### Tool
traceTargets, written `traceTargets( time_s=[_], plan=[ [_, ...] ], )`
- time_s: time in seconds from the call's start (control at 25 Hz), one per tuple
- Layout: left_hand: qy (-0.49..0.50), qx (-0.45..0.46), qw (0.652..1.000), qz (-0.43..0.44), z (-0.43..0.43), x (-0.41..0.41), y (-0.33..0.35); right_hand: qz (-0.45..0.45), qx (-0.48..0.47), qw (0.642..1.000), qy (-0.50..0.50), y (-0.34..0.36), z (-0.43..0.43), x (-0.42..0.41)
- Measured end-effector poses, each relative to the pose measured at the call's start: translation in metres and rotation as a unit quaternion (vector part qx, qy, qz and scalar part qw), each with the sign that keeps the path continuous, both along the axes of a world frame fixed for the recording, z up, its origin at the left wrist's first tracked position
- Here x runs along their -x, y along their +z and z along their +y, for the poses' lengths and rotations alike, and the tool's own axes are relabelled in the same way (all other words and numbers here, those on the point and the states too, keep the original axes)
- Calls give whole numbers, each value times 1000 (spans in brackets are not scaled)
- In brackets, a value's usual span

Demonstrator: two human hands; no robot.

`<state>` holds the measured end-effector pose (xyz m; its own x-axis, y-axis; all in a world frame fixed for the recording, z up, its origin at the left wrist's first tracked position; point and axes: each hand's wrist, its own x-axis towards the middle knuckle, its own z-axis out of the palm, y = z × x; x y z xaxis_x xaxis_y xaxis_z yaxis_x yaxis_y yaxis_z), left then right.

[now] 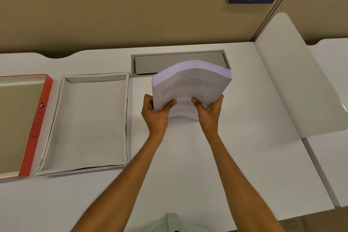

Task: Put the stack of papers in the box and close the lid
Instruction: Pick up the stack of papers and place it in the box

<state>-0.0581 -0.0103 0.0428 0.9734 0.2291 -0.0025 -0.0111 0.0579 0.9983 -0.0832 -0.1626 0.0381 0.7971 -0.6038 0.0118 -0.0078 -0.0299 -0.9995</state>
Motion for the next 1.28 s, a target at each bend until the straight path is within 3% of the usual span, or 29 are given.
traceTargets(
  time_s=[0.56, 1.04, 1.28],
  plan=[
    [-79, -47, 995, 30, 22, -17, -16, 45, 58, 996, 43, -7, -11, 5],
    [-36, -26, 996, 72, 15, -18, -17, 32, 30, 999, -26, -8, 4, -7],
    [-39, -88, 993, 72, 28, -24, 1, 66, 34, 997, -22, 9, 16, -14]
  ],
)
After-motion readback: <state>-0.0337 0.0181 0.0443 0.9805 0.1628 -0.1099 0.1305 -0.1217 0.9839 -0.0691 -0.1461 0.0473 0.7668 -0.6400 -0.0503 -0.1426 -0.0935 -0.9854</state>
